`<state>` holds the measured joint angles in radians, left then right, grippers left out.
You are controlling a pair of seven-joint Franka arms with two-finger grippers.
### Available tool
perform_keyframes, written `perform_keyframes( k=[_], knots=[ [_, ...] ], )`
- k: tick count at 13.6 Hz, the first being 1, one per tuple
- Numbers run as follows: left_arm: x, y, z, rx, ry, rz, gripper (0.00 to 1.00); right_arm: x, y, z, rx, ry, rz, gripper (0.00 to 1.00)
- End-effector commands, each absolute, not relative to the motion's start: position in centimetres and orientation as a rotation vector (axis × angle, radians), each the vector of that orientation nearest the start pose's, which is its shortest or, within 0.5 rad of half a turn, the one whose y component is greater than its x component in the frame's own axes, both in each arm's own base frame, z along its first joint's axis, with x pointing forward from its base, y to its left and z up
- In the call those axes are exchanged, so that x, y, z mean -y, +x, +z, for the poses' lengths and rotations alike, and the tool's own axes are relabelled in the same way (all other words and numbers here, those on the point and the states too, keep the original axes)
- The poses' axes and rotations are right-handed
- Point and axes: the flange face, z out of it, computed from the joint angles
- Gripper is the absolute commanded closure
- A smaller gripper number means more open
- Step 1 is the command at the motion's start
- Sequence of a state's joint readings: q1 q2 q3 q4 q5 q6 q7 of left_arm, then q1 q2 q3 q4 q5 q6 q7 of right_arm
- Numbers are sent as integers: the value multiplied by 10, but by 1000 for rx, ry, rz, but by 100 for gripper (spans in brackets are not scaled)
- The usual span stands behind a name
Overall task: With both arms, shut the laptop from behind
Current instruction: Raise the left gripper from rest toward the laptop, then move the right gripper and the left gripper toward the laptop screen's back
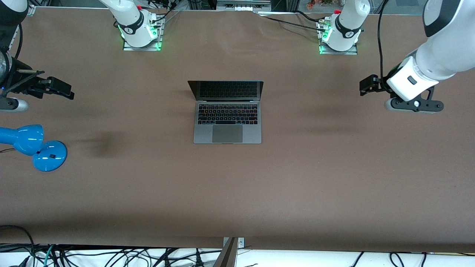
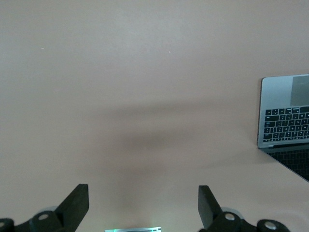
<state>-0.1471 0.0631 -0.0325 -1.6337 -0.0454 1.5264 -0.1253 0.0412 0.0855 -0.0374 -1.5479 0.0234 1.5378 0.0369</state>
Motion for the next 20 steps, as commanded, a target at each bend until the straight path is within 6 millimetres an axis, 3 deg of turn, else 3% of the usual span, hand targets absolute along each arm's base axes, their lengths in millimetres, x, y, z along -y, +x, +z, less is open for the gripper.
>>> perform_keyframes(
  k=[1,5,6,10,13,16,20],
  knots=[
    [132,546,558,-49,-3137,299,0,-5,567,581,-72,-3102,177,0],
    [171,535,555,-25,-3124,309,0,-6,569,577,-68,-3094,189,0],
    [172,534,553,-27,-3122,313,0,-8,569,573,-73,-3054,201,0],
    [194,526,551,-30,-3114,320,0,-30,562,528,-68,-2895,384,0],
    [218,516,550,-22,-3119,333,0,-62,559,505,-42,-2762,471,0],
    [238,506,546,4,-3130,366,0,-106,559,490,39,-2753,512,0],
    [263,494,546,47,-3122,363,4,-159,560,484,157,-2770,447,0]
  ],
)
